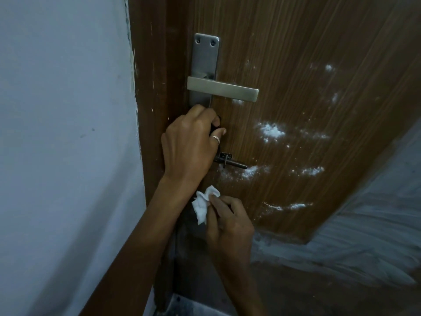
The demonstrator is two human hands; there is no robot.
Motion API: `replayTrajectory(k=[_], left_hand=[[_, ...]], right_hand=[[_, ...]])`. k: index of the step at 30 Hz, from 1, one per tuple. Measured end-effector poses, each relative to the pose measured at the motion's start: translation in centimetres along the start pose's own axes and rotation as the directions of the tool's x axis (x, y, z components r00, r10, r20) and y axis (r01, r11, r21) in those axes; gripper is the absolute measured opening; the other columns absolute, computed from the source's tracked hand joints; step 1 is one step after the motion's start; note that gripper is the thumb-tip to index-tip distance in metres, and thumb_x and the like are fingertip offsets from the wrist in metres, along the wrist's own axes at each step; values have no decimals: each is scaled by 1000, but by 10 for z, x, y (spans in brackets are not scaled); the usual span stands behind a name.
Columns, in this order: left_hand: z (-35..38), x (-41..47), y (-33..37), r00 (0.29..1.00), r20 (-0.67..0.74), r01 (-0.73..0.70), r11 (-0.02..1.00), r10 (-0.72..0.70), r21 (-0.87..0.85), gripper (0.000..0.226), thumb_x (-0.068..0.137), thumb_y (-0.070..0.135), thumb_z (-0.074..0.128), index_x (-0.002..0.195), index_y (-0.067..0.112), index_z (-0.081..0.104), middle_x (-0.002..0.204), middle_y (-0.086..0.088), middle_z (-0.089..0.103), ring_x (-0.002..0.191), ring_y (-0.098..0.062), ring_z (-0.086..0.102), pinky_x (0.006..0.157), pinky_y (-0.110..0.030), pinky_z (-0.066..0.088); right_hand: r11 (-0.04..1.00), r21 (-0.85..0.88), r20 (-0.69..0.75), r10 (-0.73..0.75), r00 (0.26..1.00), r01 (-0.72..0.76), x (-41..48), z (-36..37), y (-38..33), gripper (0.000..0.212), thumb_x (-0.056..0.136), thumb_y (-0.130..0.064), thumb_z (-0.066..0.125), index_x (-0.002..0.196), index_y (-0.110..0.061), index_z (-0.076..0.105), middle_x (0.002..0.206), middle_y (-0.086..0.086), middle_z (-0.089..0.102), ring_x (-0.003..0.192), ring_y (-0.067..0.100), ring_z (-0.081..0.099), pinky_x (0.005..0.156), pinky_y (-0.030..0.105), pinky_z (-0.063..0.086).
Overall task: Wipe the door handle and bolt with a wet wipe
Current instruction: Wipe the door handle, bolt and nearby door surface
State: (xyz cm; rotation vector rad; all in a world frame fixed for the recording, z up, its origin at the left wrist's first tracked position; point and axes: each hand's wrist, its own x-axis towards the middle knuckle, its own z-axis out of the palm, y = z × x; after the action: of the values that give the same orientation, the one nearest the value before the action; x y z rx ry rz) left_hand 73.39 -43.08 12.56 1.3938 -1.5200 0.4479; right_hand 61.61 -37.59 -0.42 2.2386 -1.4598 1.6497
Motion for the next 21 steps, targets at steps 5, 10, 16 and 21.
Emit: replayTrajectory(k=[5,10,16,21], left_hand=[[0,-4,5,992,-21,120,983,-124,-139,28,84,28,76,104,16,60,111,-1,58,88,-11,60,64,-9,40],[-14,-29,13,948,-85,271,918,-307,-289,53,83,27,78,128,16,51,129,-1,51,104,-11,62,78,-23,59],[-19,-93,14,899,-113,390,890,-423,-235,41,82,20,79,119,9,67,118,-6,68,99,-7,63,78,5,42],[-1,-124,7,838,-8,522,805,-546,-282,37,81,14,79,117,8,70,115,-8,70,96,-13,67,78,-7,47]], right_hand=[[1000,20,-32,-16,999,16,3,-20,3,26,86,1,76,110,-7,76,99,0,67,86,-3,57,77,4,43],[999,48,-75,-8,997,12,3,-29,-2,25,84,1,77,107,-9,77,96,-2,68,85,-3,58,77,4,42],[998,55,-115,-14,993,21,11,-36,-3,24,85,0,77,108,-7,77,98,1,69,86,3,63,77,7,46],[998,52,-148,-12,989,20,13,-41,-1,22,86,-1,76,107,-6,77,97,1,69,86,4,64,79,7,45]])
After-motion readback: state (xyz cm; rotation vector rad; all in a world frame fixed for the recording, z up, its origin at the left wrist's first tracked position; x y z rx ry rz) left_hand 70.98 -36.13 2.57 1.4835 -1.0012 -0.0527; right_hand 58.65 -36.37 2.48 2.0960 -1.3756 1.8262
